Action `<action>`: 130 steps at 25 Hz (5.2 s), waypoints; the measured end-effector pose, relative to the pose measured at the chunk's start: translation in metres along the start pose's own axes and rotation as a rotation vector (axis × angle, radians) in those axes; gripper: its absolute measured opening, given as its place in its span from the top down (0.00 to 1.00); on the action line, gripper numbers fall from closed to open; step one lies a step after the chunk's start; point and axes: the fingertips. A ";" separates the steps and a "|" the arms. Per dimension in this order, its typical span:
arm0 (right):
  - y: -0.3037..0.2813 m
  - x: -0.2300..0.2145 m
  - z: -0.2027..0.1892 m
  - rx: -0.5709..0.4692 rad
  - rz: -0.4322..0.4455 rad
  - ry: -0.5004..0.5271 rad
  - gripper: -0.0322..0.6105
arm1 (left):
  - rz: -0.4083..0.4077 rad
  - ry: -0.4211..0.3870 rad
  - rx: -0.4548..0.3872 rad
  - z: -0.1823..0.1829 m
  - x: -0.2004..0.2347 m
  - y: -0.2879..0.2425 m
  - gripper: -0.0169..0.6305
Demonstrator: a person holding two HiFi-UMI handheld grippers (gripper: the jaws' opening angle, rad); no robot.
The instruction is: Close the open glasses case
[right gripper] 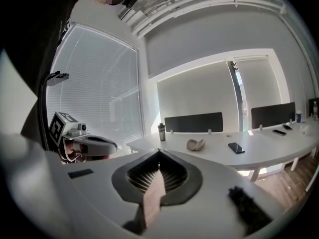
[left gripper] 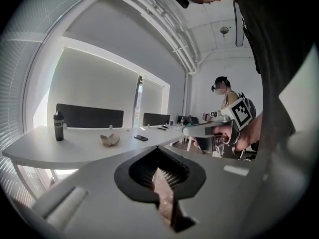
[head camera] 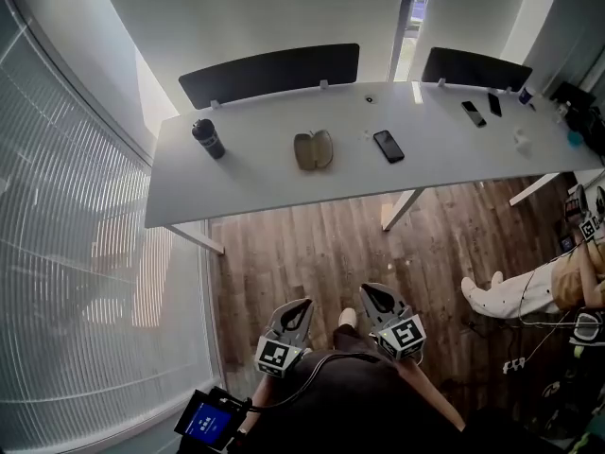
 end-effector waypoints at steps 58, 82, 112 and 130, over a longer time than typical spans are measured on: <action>-0.258 -0.042 0.059 0.054 0.151 0.015 0.94 | 0.005 0.050 0.071 0.036 0.259 -0.105 0.94; -0.371 -0.202 0.057 0.161 0.211 -0.151 0.89 | 0.165 0.356 0.310 -0.008 0.360 -0.247 0.81; -0.434 -0.222 0.039 0.366 0.078 -0.056 0.68 | 0.089 0.607 0.512 -0.089 0.443 -0.297 0.77; -0.490 -0.261 -0.035 0.566 0.111 -0.094 0.68 | 0.041 0.666 0.574 -0.104 0.446 -0.299 0.79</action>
Point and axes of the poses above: the fingertips, and each gripper's own axes: y backward along the fingers, x to its left, z out of its top, and after that the axes turned 10 degrees about -z, right-handed
